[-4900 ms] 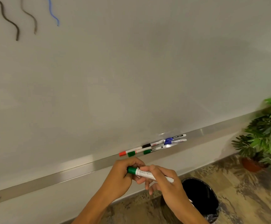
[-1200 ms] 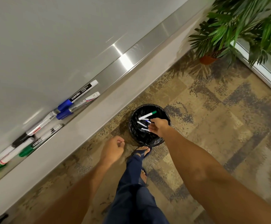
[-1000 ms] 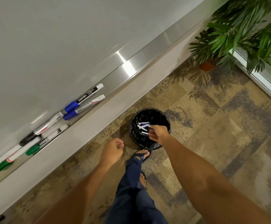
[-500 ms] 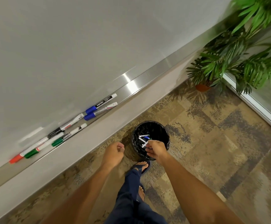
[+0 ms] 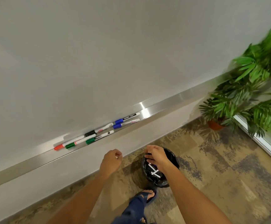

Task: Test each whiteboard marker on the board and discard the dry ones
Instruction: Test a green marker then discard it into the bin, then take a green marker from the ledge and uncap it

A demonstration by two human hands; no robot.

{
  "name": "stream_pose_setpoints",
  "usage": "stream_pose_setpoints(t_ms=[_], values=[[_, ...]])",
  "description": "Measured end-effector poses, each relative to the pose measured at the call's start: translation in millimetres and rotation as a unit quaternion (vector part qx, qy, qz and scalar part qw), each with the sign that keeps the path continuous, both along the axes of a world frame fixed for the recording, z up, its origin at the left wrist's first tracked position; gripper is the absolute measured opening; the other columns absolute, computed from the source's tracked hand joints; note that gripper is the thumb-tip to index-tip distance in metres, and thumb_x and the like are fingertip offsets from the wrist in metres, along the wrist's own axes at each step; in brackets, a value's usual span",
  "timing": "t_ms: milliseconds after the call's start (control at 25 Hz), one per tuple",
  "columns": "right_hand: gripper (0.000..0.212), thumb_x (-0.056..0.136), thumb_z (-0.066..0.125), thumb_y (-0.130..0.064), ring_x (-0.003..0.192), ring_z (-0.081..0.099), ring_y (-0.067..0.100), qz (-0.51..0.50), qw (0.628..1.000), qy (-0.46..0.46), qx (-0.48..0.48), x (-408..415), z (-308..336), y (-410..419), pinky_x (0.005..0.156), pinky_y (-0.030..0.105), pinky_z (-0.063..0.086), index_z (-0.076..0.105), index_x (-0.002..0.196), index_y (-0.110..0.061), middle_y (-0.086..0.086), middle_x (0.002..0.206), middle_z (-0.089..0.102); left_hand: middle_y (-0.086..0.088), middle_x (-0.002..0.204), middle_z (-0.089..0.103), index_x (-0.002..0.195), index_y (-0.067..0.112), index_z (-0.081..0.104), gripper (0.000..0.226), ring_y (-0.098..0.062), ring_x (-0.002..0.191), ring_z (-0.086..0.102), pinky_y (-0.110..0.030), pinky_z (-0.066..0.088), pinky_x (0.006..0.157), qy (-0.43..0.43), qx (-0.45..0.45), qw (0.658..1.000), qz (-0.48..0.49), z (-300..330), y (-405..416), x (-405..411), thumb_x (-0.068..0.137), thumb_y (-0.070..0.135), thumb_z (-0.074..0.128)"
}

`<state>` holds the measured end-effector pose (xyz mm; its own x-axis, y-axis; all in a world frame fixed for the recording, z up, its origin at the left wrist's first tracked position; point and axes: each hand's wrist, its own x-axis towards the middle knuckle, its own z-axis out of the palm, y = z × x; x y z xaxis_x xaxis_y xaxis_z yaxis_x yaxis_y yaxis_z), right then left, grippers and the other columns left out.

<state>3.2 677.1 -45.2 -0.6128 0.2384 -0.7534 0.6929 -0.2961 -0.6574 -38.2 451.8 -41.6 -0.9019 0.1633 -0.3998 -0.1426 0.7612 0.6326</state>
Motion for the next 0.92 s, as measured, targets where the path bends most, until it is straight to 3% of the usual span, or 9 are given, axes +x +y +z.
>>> stream_pose_setpoints(t_ms=[120, 280, 480, 920], values=[[0.017, 0.099, 0.061, -0.027, 0.087, 0.068, 0.022, 0.041, 0.998, 0.04, 0.009, -6, 23, -19, 0.074, 0.034, 0.058, 0.064, 0.111, -0.015, 0.007, 0.11, 0.07, 0.005, 0.107, 0.064, 0.105, 0.025, 0.065, 0.012, -0.013, 0.097, 0.06, -0.026, 0.048, 0.085, 0.029, -0.01, 0.999, 0.027, 18, -24, 0, 0.096, 0.023, 0.058], [0.017, 0.097, 0.063, -0.029, 0.099, 0.069, 0.025, 0.106, 0.99, 0.082, 0.034, -13, 47, -48, 0.072, 0.033, 0.056, 0.065, 0.11, -0.019, 0.005, 0.111, 0.071, 0.002, 0.11, 0.065, 0.108, 0.022, 0.065, 0.014, -0.015, 0.097, 0.06, -0.028, 0.05, 0.088, 0.069, -0.012, 0.996, 0.057, 39, -52, 3, 0.097, 0.024, 0.057], [0.017, 0.098, 0.06, -0.024, 0.101, 0.069, 0.025, 0.187, 0.973, 0.12, 0.057, -20, 73, -86, 0.082, 0.035, 0.058, 0.064, 0.114, -0.018, 0.006, 0.111, 0.07, 0.002, 0.112, 0.064, 0.11, 0.023, 0.063, 0.015, -0.014, 0.096, 0.06, -0.028, 0.052, 0.088, 0.091, -0.036, 0.991, 0.088, 52, -86, 23, 0.097, 0.025, 0.057], [0.017, 0.094, 0.06, -0.02, 0.088, 0.067, 0.017, 0.272, 0.945, 0.153, 0.1, -27, 88, -131, 0.074, 0.03, 0.055, 0.066, 0.11, -0.021, 0.002, 0.108, 0.069, 0.001, 0.114, 0.064, 0.112, 0.021, 0.064, 0.016, -0.014, 0.098, 0.059, -0.027, 0.05, 0.09, 0.113, -0.039, 0.985, 0.128, 67, -122, 33, 0.098, 0.024, 0.057]])
